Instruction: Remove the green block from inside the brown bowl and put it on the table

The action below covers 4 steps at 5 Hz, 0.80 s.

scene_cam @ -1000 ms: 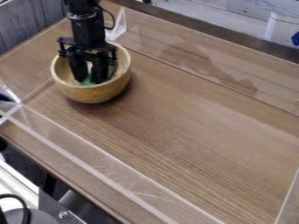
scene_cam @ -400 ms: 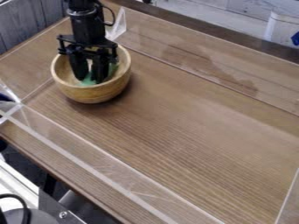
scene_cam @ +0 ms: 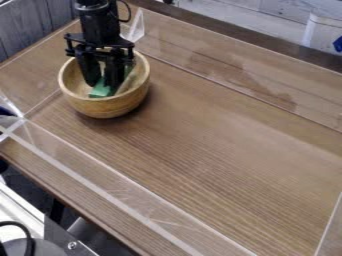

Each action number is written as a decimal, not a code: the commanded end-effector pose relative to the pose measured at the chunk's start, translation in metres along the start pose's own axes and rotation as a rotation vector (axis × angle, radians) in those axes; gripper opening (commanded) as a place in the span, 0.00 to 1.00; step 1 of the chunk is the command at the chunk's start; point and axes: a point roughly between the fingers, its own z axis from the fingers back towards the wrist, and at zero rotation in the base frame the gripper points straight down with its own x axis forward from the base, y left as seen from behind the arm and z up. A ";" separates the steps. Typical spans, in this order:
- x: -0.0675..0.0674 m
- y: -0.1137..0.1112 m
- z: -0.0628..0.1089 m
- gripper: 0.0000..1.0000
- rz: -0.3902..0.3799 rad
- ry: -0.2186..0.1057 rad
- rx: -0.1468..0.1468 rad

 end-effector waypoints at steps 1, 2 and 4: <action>0.010 0.002 0.038 0.00 -0.002 -0.117 0.027; 0.010 -0.001 0.045 0.00 -0.007 -0.129 0.019; 0.006 -0.013 0.066 0.00 -0.036 -0.159 -0.010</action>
